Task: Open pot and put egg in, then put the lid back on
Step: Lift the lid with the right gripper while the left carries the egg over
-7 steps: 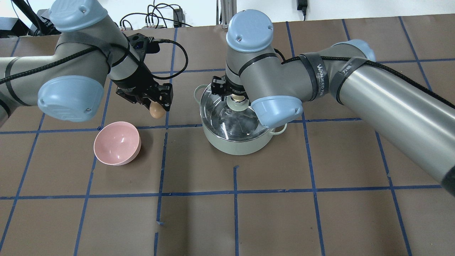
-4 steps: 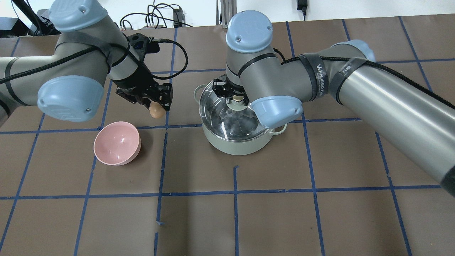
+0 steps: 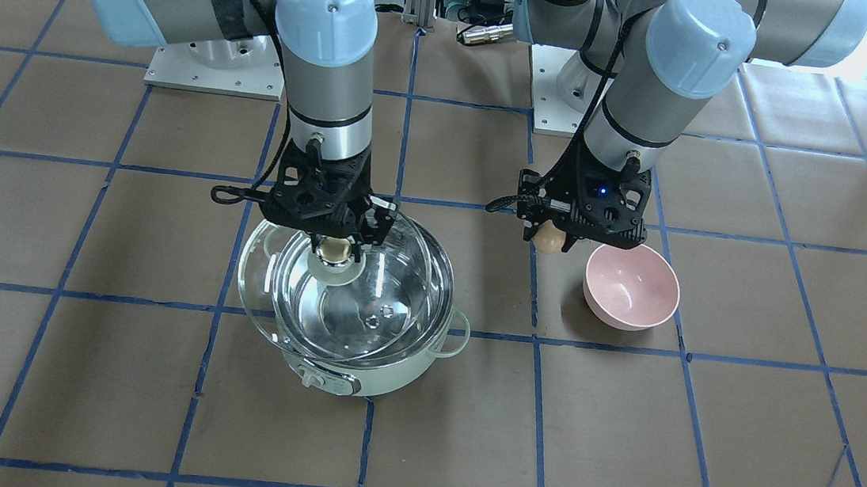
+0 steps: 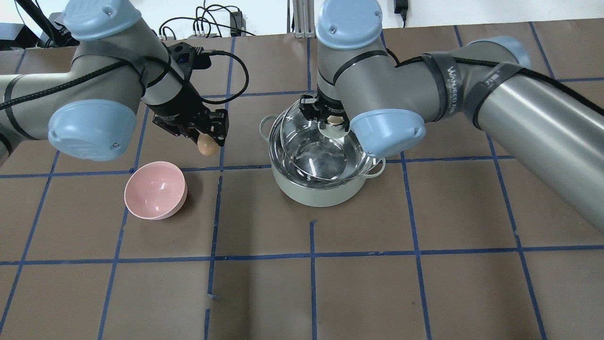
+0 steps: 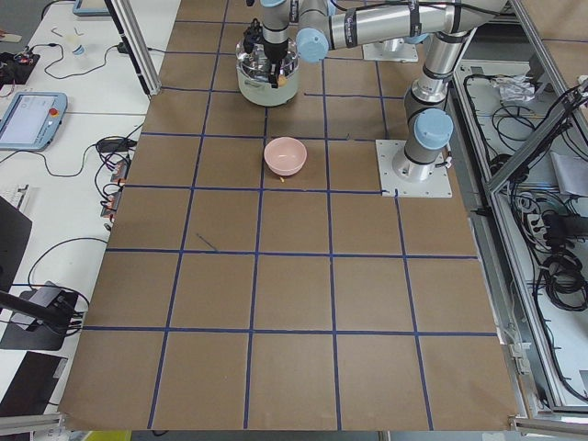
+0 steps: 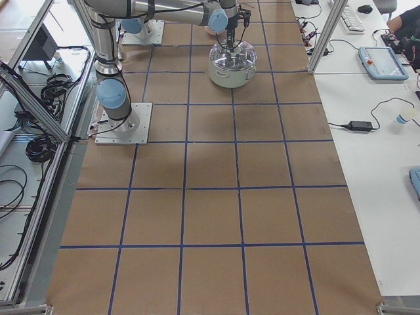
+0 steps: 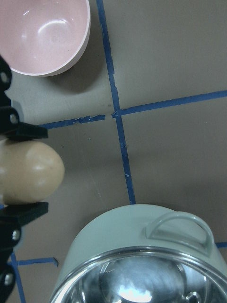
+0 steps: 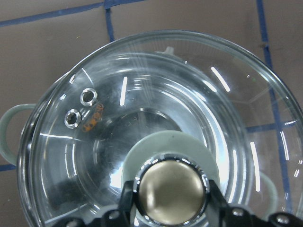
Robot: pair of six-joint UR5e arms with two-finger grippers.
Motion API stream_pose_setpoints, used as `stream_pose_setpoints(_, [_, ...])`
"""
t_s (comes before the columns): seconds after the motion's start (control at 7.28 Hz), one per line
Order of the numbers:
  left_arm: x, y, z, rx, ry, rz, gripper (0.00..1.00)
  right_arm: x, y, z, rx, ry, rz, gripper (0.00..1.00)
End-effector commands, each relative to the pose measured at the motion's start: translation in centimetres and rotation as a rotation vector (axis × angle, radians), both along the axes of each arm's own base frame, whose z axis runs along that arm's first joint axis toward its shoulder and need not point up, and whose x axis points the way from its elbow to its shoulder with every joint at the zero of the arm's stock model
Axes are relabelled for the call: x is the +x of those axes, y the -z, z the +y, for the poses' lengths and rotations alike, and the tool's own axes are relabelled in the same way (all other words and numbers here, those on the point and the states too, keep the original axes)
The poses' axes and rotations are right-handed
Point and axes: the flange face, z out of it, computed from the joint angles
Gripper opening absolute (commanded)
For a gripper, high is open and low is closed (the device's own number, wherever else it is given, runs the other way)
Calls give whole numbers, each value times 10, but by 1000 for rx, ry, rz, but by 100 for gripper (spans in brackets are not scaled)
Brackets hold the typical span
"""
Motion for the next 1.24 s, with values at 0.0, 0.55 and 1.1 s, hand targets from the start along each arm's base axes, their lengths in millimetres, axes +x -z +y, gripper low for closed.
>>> stream_pose_setpoints(0.0, [0, -1, 0, -2, -1, 0, 1, -62, -36, -2, 19, 8, 13, 33])
stream_pose_setpoints(0.55, [-37, 3, -6, -75, 15, 23, 1, -149, -70, 1, 29, -59, 53, 31])
stream_pose_setpoints(1.1, [-141, 34, -19, -218, 33, 81, 2, -189, -80, 1, 39, -91, 64, 32])
